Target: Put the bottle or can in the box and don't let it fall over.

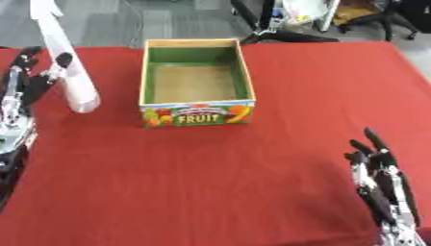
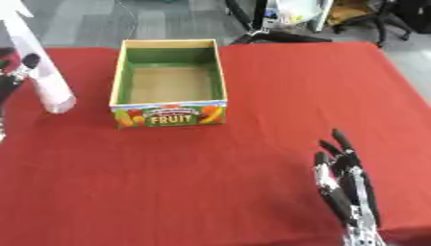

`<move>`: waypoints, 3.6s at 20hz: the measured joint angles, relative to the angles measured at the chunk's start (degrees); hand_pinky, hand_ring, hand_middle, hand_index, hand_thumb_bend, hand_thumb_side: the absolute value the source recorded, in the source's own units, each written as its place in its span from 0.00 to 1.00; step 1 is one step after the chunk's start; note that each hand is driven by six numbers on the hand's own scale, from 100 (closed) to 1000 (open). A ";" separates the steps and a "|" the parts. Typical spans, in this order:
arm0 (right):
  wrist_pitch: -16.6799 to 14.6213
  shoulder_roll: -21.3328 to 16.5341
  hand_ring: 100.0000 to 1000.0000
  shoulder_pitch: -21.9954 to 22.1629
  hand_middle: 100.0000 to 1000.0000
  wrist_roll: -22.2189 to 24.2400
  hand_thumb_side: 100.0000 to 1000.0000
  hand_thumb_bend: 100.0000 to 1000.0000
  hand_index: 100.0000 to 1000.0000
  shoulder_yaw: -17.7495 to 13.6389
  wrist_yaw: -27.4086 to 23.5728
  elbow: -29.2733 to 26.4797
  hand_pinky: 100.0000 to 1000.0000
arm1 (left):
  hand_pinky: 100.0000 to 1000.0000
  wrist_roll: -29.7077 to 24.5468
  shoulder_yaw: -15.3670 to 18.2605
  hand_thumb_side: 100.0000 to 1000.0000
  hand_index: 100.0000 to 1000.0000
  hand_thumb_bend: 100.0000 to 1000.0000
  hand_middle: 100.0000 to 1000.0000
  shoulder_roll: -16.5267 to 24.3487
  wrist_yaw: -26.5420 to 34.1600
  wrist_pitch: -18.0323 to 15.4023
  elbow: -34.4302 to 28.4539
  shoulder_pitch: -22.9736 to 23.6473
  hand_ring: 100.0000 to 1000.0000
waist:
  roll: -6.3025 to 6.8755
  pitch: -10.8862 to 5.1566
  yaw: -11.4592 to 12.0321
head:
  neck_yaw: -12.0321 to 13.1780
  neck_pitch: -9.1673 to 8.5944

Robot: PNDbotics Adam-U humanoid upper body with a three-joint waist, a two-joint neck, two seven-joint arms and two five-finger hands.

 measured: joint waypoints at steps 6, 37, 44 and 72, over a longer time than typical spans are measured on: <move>-0.09 0.00 0.89 -0.47 1.00 0.32 0.41 0.00 0.95 0.18 -0.08 0.00 0.77 | 0.83 0.51 -0.67 0.46 0.86 0.87 0.99 0.00 -0.11 -0.72 2.08 -1.73 1.00 | 0.08 0.34 -0.66 | 0.37 -0.45; -0.12 0.01 0.89 -0.95 1.00 0.78 0.41 0.00 0.95 0.50 -0.44 -0.01 0.77 | 0.31 -2.53 -1.89 0.00 0.41 0.05 0.34 -1.18 -3.99 -0.44 5.20 -3.56 1.00 | 0.01 0.72 -1.44 | 0.67 -1.00; -0.12 0.01 0.89 -0.95 1.00 0.78 0.41 0.00 0.95 0.49 -0.44 -0.01 0.77 | 0.18 -2.80 -1.90 0.00 0.26 0.00 0.18 -1.15 -4.24 -1.26 2.67 -3.52 1.00 | -0.03 0.74 -1.44 | 0.42 -1.00; -0.08 1.11 0.89 -3.02 1.00 2.87 0.41 0.00 0.95 1.93 -1.99 -0.01 0.77 | 1.00 -13.10 -9.81 0.36 0.91 1.00 1.00 -10.19 -8.13 -3.46 -2.34 -12.66 1.00 | -1.48 1.18 -6.01 | 0.83 -2.00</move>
